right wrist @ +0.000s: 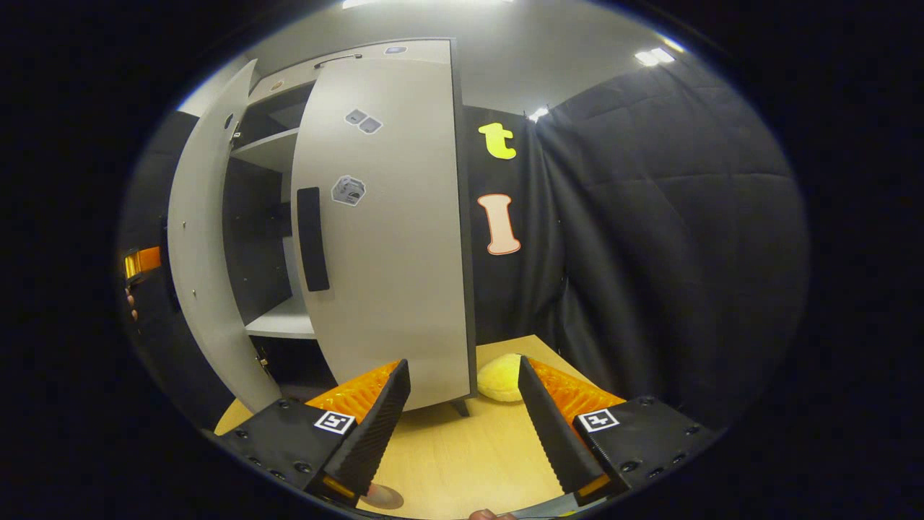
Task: Grasp the bottle in the cabinet with the left hand and place it on the coaster, then close the right door with the right hand and the left door with the left hand.
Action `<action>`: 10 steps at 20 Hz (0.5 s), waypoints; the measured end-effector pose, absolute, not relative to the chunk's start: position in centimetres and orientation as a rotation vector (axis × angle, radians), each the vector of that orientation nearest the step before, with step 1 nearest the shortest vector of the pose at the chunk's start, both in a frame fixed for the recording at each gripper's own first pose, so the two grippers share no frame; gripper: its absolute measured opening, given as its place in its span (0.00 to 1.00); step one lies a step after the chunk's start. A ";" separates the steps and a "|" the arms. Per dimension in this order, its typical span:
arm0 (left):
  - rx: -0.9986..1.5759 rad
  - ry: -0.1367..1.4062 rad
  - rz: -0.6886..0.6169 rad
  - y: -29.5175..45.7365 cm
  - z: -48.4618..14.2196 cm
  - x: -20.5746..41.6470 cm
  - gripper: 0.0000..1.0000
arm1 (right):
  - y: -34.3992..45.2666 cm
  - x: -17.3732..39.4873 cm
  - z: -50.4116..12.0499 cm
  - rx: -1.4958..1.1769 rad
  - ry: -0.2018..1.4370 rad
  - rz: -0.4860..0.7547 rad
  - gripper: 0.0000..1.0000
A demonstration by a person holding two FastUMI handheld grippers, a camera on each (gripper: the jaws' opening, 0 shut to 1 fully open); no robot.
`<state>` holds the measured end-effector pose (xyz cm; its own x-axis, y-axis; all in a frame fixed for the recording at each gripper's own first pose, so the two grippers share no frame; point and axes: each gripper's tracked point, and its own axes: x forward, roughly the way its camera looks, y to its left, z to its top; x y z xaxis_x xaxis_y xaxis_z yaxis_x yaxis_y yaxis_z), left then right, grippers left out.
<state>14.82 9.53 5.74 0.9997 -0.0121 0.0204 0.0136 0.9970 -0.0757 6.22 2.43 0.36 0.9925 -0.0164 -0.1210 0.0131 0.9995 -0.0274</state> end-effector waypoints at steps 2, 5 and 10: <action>-0.092 -0.006 -0.031 6.7 4.8 15.8 0.98 | 1.0 6.3 0.8 -0.044 0.127 -0.017 0.96; -0.079 0.019 -0.013 4.3 4.3 16.7 0.98 | -0.9 6.6 1.4 -0.046 0.138 -0.002 0.96; -0.052 0.042 0.050 2.9 4.2 14.5 0.98 | -2.5 8.2 2.7 -0.043 0.110 0.071 0.96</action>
